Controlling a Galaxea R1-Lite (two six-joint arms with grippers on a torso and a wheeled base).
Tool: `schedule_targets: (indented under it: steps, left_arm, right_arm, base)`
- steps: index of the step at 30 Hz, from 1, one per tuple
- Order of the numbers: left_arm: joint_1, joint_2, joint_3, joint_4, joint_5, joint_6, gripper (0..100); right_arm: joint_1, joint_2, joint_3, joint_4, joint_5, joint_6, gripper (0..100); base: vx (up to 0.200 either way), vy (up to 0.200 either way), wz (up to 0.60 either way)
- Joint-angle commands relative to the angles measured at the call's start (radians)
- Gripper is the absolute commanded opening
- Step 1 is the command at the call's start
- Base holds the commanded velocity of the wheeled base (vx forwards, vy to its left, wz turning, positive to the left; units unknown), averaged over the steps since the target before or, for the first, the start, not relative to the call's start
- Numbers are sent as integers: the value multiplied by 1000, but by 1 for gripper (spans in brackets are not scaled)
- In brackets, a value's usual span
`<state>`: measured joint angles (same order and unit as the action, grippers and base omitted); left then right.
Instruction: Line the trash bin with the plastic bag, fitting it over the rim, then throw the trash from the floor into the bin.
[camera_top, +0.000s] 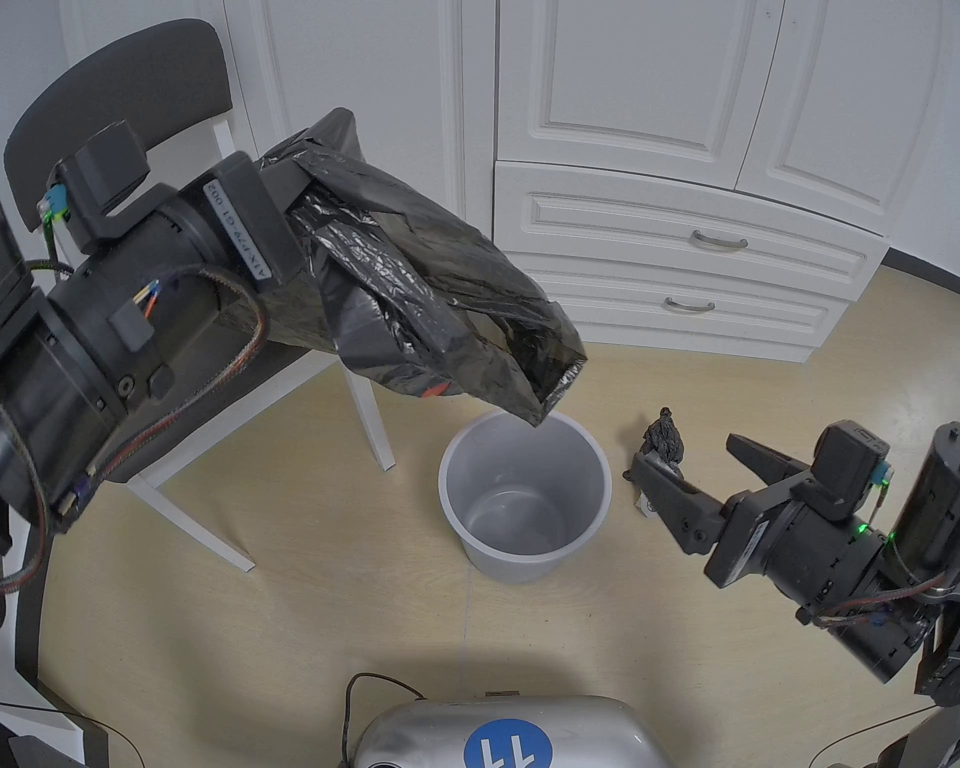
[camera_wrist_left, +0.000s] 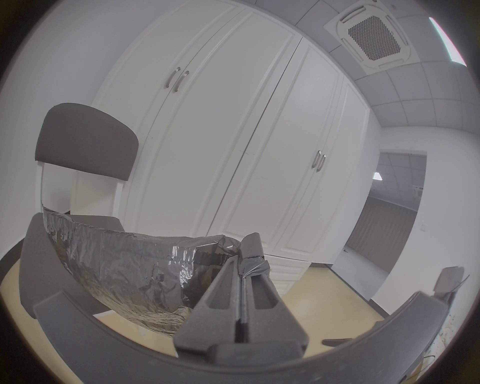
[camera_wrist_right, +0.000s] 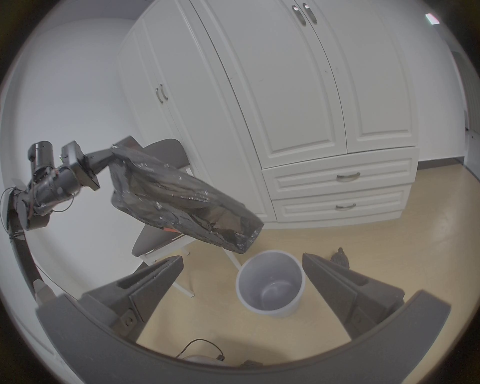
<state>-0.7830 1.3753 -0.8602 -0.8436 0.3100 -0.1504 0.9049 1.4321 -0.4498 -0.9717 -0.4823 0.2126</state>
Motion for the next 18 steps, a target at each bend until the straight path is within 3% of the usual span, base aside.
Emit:
schedule_targets:
  steps: [1, 9, 18]
  left_arm:
    - [-39, -25, 15, 0, 3, -1, 0]
    - [-68, -36, 27, -2, 8, 2, 0]
    - [-79, -96, 47, -2, 1, 5, 0]
  right_arm:
    - [8, 80, -1, -15, -4, 16, 100]
    - [-44, 142, -17, -56, -15, 21, 100]
    - [-52, 179, -27, -73, -16, 27, 100]
  base:
    - [0, 0, 0]
    - [0, 0, 0]
    - [0, 0, 0]
